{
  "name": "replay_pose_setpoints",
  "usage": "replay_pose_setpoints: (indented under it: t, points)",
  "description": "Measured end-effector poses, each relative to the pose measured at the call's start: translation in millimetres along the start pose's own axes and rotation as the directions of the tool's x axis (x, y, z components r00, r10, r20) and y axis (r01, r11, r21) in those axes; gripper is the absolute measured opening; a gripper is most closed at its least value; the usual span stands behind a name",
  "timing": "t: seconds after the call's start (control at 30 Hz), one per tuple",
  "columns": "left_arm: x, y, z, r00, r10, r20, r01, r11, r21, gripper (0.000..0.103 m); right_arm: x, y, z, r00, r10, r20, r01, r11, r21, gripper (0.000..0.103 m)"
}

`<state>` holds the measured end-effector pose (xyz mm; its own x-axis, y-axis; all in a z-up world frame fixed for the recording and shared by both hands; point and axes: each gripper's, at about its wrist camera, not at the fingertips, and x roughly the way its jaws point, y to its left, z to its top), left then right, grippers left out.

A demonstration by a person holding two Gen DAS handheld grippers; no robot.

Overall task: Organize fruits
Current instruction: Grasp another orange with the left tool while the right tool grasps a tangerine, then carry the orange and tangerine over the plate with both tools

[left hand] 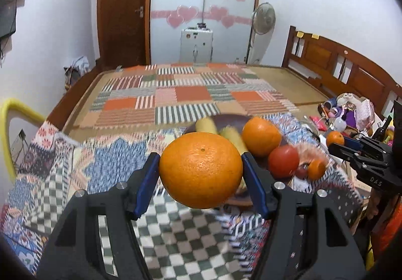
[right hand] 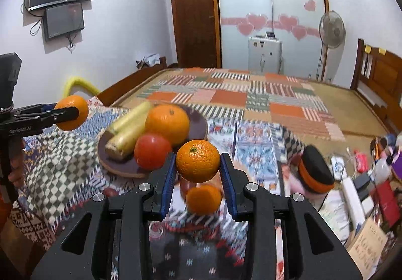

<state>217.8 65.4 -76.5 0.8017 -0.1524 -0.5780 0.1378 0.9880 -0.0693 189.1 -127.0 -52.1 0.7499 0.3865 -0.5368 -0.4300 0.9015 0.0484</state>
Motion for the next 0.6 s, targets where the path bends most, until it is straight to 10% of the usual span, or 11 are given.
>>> replay_pose_setpoints:
  t: [0.6]
  points:
    - [56.5, -25.7, 55.6, 0.999, -0.028, 0.016, 0.028, 0.999, 0.027, 0.065, 33.7, -3.5, 41.7, 0.996, -0.055, 0.074, 0.058, 0.998, -0.040, 0.032]
